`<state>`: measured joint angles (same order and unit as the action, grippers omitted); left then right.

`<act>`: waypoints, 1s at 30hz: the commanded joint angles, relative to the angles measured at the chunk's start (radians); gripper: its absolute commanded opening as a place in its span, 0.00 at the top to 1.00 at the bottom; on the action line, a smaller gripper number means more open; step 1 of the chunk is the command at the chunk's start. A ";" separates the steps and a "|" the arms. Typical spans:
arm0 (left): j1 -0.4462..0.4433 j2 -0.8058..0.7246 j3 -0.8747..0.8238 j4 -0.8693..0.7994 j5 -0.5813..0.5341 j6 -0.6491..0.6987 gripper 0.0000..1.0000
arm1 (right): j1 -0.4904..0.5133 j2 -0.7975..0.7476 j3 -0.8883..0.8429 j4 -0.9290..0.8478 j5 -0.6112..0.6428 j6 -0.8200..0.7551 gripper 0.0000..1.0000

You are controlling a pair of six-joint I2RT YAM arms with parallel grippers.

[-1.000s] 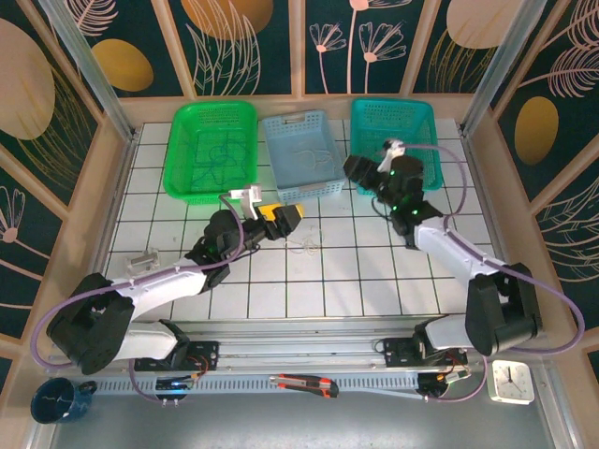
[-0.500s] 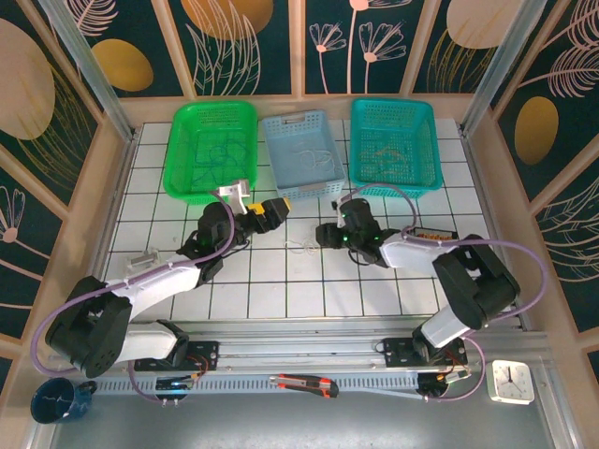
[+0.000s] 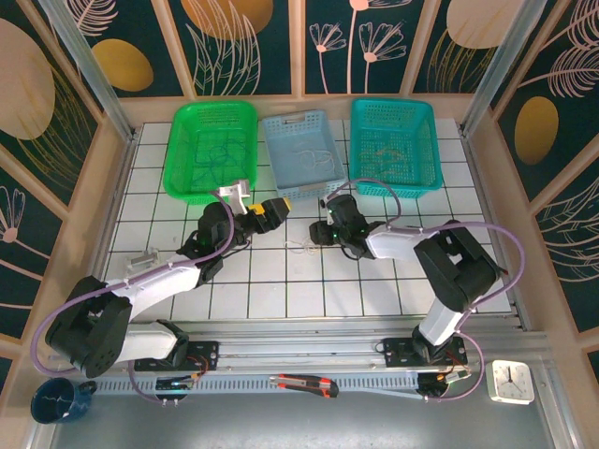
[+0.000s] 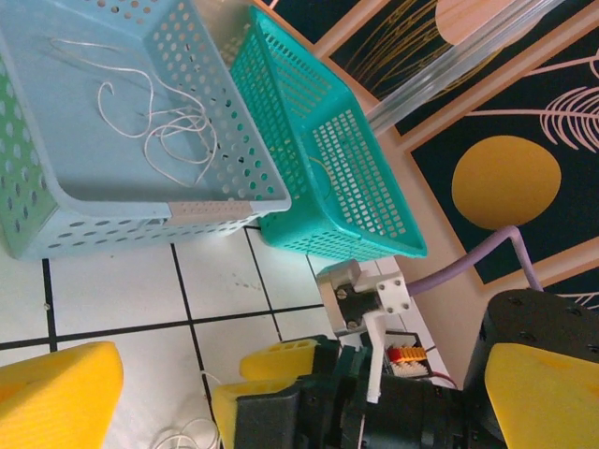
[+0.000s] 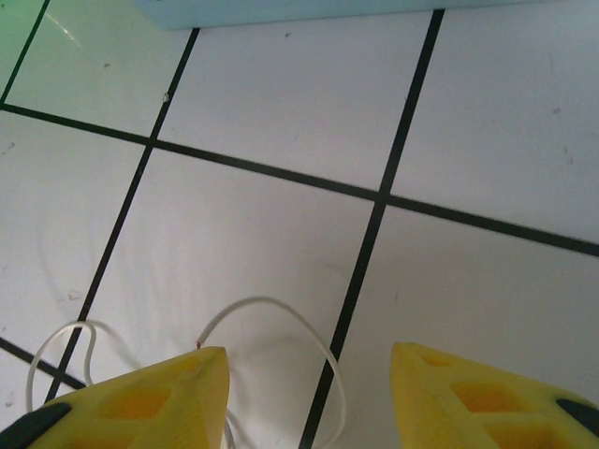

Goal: Untangle the cables

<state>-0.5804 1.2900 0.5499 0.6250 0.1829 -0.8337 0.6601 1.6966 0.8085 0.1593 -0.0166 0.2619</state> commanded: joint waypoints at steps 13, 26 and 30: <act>0.009 -0.004 -0.001 0.054 0.029 -0.021 0.01 | -0.005 0.106 0.072 -0.020 0.044 -0.054 0.90; 0.010 -0.001 -0.010 0.053 0.038 0.052 0.01 | -0.034 -0.198 0.060 -0.092 -0.030 -0.021 1.00; 0.010 0.009 -0.015 0.054 0.064 0.109 0.01 | -0.033 -0.290 0.090 -0.124 -0.058 -0.010 1.00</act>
<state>-0.5755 1.2903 0.5495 0.6437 0.2096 -0.7883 0.6300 1.4597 0.8661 0.0849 -0.0391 0.2283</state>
